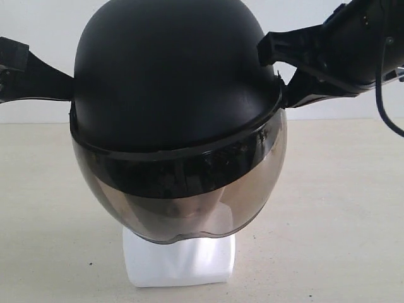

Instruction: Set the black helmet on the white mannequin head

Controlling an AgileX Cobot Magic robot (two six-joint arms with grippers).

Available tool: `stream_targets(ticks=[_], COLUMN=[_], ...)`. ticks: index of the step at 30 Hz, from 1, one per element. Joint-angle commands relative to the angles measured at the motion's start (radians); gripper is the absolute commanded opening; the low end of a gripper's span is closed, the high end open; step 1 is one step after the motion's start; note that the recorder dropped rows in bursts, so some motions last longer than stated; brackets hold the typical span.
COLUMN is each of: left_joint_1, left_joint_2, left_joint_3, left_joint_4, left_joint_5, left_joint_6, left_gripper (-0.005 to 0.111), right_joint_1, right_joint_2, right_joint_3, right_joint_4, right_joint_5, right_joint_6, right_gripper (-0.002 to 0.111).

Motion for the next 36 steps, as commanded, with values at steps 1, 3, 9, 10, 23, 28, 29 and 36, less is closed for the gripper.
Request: stream_targets(ticks=[1,3,9,10,23,28,29,36], left_joint_1=[-0.024,-0.024,-0.024,-0.024,-0.024,-0.024,-0.024,-0.024], left_joint_2=[-0.054,-0.091,-0.110,-0.110,-0.203,-0.331,-0.359,-0.496], left_joint_3=[-0.009,-0.029,-0.061,-0.061,-0.035,0.029,0.043,0.110], left_joint_4=[-0.049,-0.006,0.007,0.007,0.007,-0.023,-0.025,-0.069], left_joint_5=[0.065,0.060,0.072,0.072,0.143,0.147,0.139,0.170], left_joint_6=[0.008,-0.027,-0.045,-0.045,-0.048,-0.088,-0.088,-0.150], left_gripper=[0.004,0.004,0.004,0.004,0.004,0.004,0.004,0.004], right_joint_1=[-0.001,-0.001,-0.001,-0.001,-0.001,-0.001,-0.001,-0.001], right_joint_2=[-0.038,-0.052,-0.161,-0.161,-0.161,-0.161,-0.161,-0.161], right_joint_3=[0.001,0.001,0.001,0.001,0.001,0.001,0.001,0.001], right_joint_4=[-0.131,-0.171,0.108,0.133,-0.010,-0.017,-0.017,-0.009], right_joint_5=[0.009,0.031,-0.122,-0.119,-0.039,0.043,0.061,0.092], right_joint_6=[0.084,0.101,-0.001,-0.019,-0.070,-0.096,-0.096,-0.094], right_gripper=[0.000,0.000,0.000,0.000,0.000,0.000,0.000,0.000])
